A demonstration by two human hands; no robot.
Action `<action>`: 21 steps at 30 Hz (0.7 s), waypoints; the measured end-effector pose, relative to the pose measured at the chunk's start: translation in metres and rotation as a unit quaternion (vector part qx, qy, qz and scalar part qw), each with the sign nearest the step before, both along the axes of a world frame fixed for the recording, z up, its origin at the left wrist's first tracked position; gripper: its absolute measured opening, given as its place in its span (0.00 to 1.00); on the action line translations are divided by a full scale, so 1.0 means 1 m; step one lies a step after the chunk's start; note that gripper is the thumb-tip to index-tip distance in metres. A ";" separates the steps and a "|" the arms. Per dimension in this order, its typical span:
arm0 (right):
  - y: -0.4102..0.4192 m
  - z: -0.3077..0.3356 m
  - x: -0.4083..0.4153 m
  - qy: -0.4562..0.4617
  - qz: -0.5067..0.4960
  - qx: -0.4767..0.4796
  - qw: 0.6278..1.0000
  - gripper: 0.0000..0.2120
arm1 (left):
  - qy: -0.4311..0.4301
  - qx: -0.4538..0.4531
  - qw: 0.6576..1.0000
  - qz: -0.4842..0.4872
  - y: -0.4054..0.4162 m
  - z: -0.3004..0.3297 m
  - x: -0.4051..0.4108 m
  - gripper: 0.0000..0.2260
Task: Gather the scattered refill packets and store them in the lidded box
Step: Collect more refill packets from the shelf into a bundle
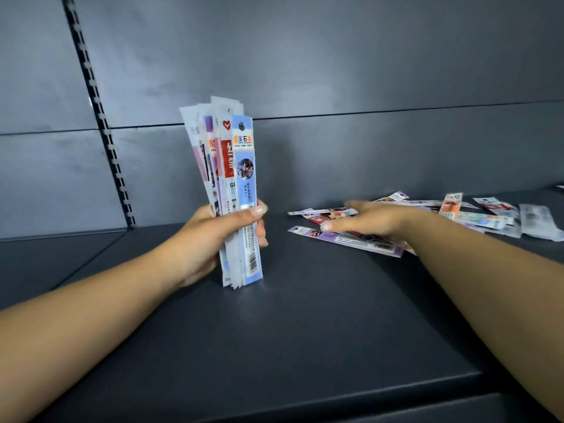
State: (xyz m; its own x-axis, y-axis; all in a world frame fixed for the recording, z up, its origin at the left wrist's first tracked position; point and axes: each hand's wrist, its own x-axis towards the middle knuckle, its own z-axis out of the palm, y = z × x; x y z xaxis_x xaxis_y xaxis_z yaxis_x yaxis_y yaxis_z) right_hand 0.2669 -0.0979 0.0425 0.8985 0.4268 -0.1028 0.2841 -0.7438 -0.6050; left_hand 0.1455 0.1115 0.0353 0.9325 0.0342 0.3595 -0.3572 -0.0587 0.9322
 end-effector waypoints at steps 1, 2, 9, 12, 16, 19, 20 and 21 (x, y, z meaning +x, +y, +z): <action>0.003 -0.002 0.000 0.001 0.001 -0.069 0.998 0.43 | -0.003 0.003 1.000 -0.003 -0.001 0.000 0.000 0.03; 0.006 -0.003 0.000 -0.005 0.000 -0.127 0.992 0.44 | -0.008 0.005 1.000 -0.008 -0.001 0.000 0.000 0.02; 0.031 -0.005 -0.002 -0.093 0.021 -0.094 0.991 0.31 | -0.013 -0.006 1.000 -0.005 0.008 0.000 -0.001 0.02; 0.038 0.002 -0.004 -0.087 0.005 -0.056 0.995 0.27 | -0.010 -0.024 1.000 -0.002 0.010 0.001 0.001 0.03; 0.046 0.015 -0.012 -0.084 -0.020 -0.155 0.984 0.26 | -0.005 -0.039 0.999 -0.002 0.010 0.000 0.002 0.04; 0.049 0.021 -0.018 -0.086 -0.016 -0.205 0.975 0.22 | -0.006 -0.033 0.999 -0.005 0.009 -0.001 0.002 0.04; 0.049 0.022 -0.021 -0.083 -0.011 -0.214 0.973 0.20 | -0.006 -0.032 0.999 -0.004 0.009 -0.001 0.002 0.03; 0.049 0.023 -0.024 -0.080 -0.009 -0.217 0.973 0.17 | -0.006 -0.031 0.999 -0.003 0.009 -0.001 0.002 0.03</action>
